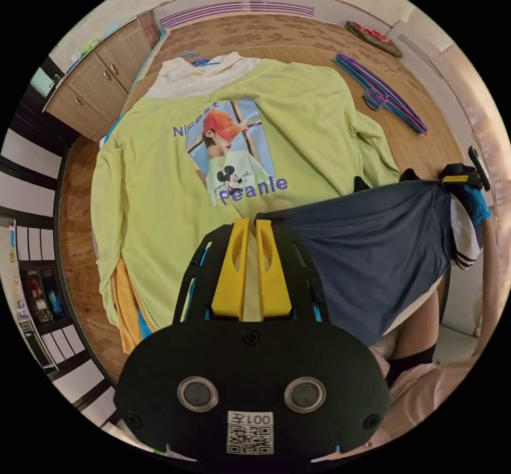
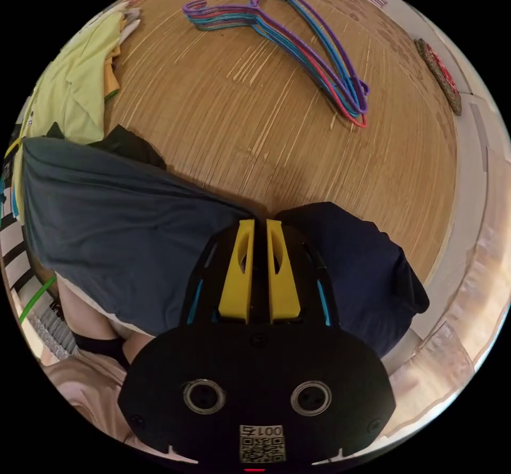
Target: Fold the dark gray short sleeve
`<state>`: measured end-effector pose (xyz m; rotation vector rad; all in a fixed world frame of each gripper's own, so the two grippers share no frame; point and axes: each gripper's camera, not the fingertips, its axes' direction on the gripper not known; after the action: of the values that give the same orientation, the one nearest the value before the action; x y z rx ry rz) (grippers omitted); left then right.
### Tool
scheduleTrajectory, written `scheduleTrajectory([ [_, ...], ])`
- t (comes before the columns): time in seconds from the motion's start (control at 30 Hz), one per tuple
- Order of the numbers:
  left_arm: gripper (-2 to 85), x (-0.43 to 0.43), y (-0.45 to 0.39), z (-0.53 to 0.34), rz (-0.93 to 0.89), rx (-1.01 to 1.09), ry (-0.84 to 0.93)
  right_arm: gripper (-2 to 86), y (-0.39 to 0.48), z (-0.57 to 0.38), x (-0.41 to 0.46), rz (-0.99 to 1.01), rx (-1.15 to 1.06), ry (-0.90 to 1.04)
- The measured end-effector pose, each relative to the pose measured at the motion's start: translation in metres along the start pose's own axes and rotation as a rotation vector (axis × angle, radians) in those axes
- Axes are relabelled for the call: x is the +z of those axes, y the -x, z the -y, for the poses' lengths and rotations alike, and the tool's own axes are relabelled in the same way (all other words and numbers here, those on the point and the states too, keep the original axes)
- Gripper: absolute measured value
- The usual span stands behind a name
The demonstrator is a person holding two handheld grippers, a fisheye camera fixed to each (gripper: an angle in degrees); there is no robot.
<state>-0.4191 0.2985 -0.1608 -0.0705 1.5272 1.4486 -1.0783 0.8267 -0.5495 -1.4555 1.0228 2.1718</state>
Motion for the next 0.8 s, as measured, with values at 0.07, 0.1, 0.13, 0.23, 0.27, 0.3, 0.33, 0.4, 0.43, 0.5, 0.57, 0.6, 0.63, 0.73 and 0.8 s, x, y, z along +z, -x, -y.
scheduleTrajectory([
  [0.07,-0.8,-0.009,0.005,0.005,-0.017,0.005,-0.011,2.3,-0.007,0.004,-0.008,0.029,0.001,-0.008],
  [0.1,-0.6,-0.014,0.009,0.008,-0.023,0.006,-0.010,2.3,-0.013,0.005,-0.013,0.043,0.011,-0.016],
  [0.13,-0.3,-0.018,0.014,0.011,-0.030,0.001,-0.006,2.0,-0.019,0.006,-0.018,0.056,0.026,-0.025],
  [0.23,0.3,-0.026,0.031,0.019,-0.104,-0.028,-0.009,1.4,-0.035,0.006,-0.026,0.115,0.076,-0.052],
  [0.27,0.4,-0.028,0.034,0.021,-0.121,-0.025,-0.009,1.3,-0.038,0.005,-0.028,0.124,0.083,-0.065],
  [0.3,0.8,-0.031,0.037,0.023,-0.129,-0.002,-0.019,1.1,-0.039,0.002,-0.033,0.118,0.089,-0.117],
  [0.33,1.2,-0.036,0.038,0.024,-0.111,0.042,-0.032,1.0,-0.037,-0.003,-0.039,0.060,0.098,-0.183],
  [0.4,1.7,-0.041,0.040,0.026,-0.096,0.074,-0.039,0.8,-0.029,-0.010,-0.046,-0.049,0.105,-0.262],
  [0.43,2.0,-0.045,0.042,0.028,-0.102,0.086,-0.047,0.8,-0.023,-0.013,-0.049,-0.087,0.088,-0.310],
  [0.5,2.4,-0.053,0.047,0.030,-0.107,0.088,-0.067,0.8,-0.010,-0.018,-0.052,-0.117,0.041,-0.381],
  [0.57,2.4,-0.060,0.053,0.032,-0.145,0.082,-0.098,0.8,0.003,-0.022,-0.054,-0.156,0.001,-0.442],
  [0.6,2.6,-0.065,0.059,0.033,-0.192,0.083,-0.119,0.8,0.013,-0.023,-0.054,-0.189,-0.017,-0.466],
  [0.63,3.1,-0.068,0.064,0.034,-0.236,0.081,-0.136,0.8,0.022,-0.024,-0.054,-0.219,-0.040,-0.493],
  [0.73,5.0,-0.075,0.076,0.036,-0.280,0.048,-0.165,0.8,0.040,-0.023,-0.053,-0.263,-0.072,-0.511],
  [0.8,6.2,-0.078,0.083,0.036,-0.275,0.019,-0.173,0.8,0.047,-0.022,-0.053,-0.266,-0.089,-0.514],
])
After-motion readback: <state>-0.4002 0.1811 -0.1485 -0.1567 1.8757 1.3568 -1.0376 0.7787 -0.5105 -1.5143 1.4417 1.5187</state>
